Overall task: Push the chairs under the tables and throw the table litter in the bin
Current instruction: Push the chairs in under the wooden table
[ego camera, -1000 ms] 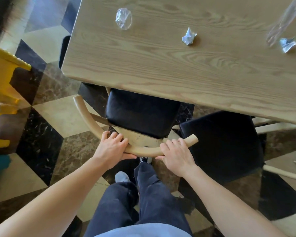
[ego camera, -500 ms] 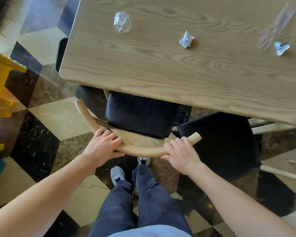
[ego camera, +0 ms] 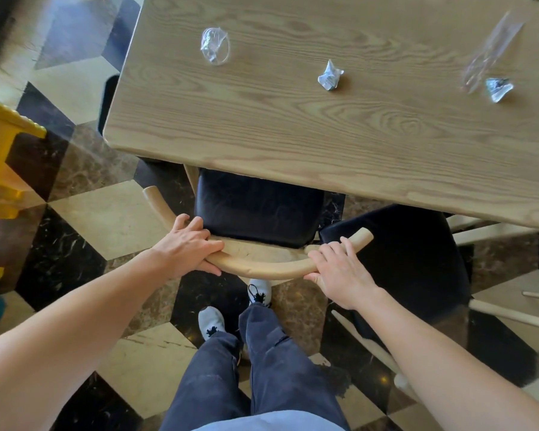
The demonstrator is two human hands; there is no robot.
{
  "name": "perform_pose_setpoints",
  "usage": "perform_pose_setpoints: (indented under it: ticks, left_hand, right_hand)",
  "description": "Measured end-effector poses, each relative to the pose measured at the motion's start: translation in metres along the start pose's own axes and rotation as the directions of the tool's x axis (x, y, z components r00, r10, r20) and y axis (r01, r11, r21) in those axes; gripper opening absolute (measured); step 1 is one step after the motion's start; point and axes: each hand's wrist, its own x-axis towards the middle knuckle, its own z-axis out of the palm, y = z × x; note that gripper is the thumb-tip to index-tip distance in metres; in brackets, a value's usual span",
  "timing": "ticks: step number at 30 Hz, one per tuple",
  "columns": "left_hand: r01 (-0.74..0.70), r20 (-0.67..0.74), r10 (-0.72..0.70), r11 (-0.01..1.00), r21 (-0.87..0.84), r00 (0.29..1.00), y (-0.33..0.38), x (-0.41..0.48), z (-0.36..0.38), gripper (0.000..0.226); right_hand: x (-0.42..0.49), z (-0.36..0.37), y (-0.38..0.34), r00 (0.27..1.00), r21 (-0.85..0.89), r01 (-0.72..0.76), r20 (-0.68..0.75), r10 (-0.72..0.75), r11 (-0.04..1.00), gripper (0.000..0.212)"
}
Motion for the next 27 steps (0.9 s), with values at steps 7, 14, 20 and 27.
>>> perform_pose_setpoints:
  ticks: [7, 14, 20, 27]
  left_hand:
    - [0.007, -0.004, -0.007, 1.000, 0.010, 1.000, 0.001, 0.000, 0.001, 0.058]
    - [0.135, -0.041, -0.137, 0.990, -0.030, 0.990, 0.015, -0.006, 0.010, 0.057]
    - [0.316, -0.170, -0.328, 0.944, -0.094, 0.929, 0.057, -0.022, 0.014, 0.053]
    - [0.297, -0.080, -0.347, 0.885, -0.359, 0.935, 0.113, -0.054, -0.016, 0.050]
  right_hand:
    - [-0.001, 0.002, 0.000, 1.000, 0.014, 0.003, -0.001, -0.003, 1.000, 0.049]
    - [-0.005, 0.003, -0.003, 1.000, 0.002, -0.018, -0.003, 0.018, 1.000, 0.051]
    - [-0.020, -0.005, -0.032, 0.971, 0.126, -0.240, 0.020, 0.239, 0.963, 0.051]
    - [-0.075, -0.029, -0.094, 0.903, 0.366, -0.420, 0.081, 0.421, 0.831, 0.037]
